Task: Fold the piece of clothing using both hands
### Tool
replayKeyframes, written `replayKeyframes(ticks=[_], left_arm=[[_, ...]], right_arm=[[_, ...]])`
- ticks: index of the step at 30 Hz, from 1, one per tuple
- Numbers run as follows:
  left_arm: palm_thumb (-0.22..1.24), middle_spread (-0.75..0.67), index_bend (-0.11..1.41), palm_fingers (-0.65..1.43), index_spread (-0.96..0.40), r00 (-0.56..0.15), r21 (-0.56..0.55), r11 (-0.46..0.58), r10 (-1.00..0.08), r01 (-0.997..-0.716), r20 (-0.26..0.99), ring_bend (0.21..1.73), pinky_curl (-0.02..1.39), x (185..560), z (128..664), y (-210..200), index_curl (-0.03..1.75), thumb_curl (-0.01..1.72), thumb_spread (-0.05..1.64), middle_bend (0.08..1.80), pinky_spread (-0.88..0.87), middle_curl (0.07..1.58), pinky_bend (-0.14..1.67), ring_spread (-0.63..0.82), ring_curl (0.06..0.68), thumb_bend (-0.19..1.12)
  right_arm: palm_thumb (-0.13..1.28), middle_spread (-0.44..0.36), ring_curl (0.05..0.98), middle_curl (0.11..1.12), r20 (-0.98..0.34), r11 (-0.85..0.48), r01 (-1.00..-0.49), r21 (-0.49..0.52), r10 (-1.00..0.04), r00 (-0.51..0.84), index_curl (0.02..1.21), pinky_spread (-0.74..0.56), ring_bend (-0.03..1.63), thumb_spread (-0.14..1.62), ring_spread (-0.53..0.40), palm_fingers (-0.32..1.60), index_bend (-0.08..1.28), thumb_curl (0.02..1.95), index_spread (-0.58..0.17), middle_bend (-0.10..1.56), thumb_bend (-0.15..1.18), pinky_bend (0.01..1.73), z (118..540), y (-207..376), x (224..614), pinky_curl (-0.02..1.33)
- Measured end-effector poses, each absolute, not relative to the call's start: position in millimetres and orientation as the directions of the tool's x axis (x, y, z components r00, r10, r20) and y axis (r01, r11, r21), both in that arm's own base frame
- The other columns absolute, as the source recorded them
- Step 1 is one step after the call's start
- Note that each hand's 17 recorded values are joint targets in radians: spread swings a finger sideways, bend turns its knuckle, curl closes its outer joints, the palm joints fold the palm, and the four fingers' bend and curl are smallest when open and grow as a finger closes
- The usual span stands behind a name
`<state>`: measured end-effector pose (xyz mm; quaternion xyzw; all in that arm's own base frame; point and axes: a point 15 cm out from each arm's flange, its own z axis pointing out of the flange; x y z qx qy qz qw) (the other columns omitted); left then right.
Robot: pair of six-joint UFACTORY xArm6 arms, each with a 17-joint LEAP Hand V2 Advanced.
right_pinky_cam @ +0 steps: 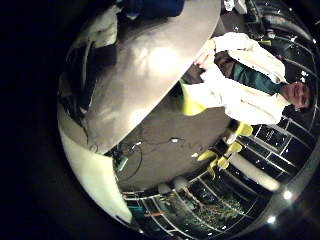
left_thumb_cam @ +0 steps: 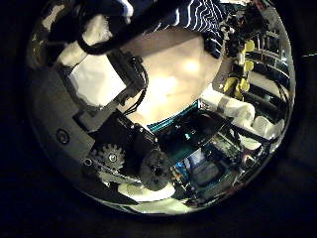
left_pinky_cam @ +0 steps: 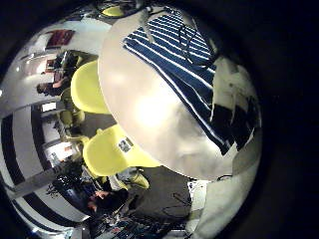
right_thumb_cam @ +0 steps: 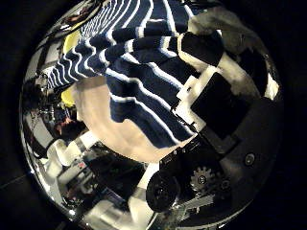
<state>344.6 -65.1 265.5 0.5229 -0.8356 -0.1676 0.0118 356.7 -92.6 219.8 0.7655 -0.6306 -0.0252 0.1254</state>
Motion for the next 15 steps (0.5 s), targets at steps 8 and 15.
replayKeyframes(ticks=[8, 15], left_arm=[[0.79, -0.71, 0.18, 1.02, -0.62, -0.482, 0.328, 0.423, -0.868, -0.844, -0.119, 1.34, 0.66, 324, 277, -62, 1.55, 0.58, 1.09, 0.74, -0.61, 1.22, 1.18, -0.47, 0.525, -0.02], [0.78, -0.72, 0.18, 1.02, -0.59, -0.490, 0.362, 0.427, -0.866, -0.829, -0.101, 1.34, 0.66, 307, 305, -57, 1.56, 0.58, 1.10, 0.73, -0.62, 1.22, 1.17, -0.47, 0.526, -0.01]], right_arm=[[1.02, -0.225, 0.750, 0.94, 0.046, -0.188, -0.975, 0.120, -0.980, 0.195, 0.88, -0.22, 1.39, 1.22, -0.262, 0.93, 1.00, 0.62, -0.394, 1.22, 0.00, 1.36, 269, -83, 344, 0.80], [1.03, -0.209, 0.777, 0.95, 0.028, -0.200, -0.979, 0.041, -0.979, 0.201, 0.93, -0.20, 1.41, 1.23, -0.253, 0.90, 1.01, 0.65, -0.382, 1.25, -0.01, 1.36, 310, -71, 344, 0.88]])
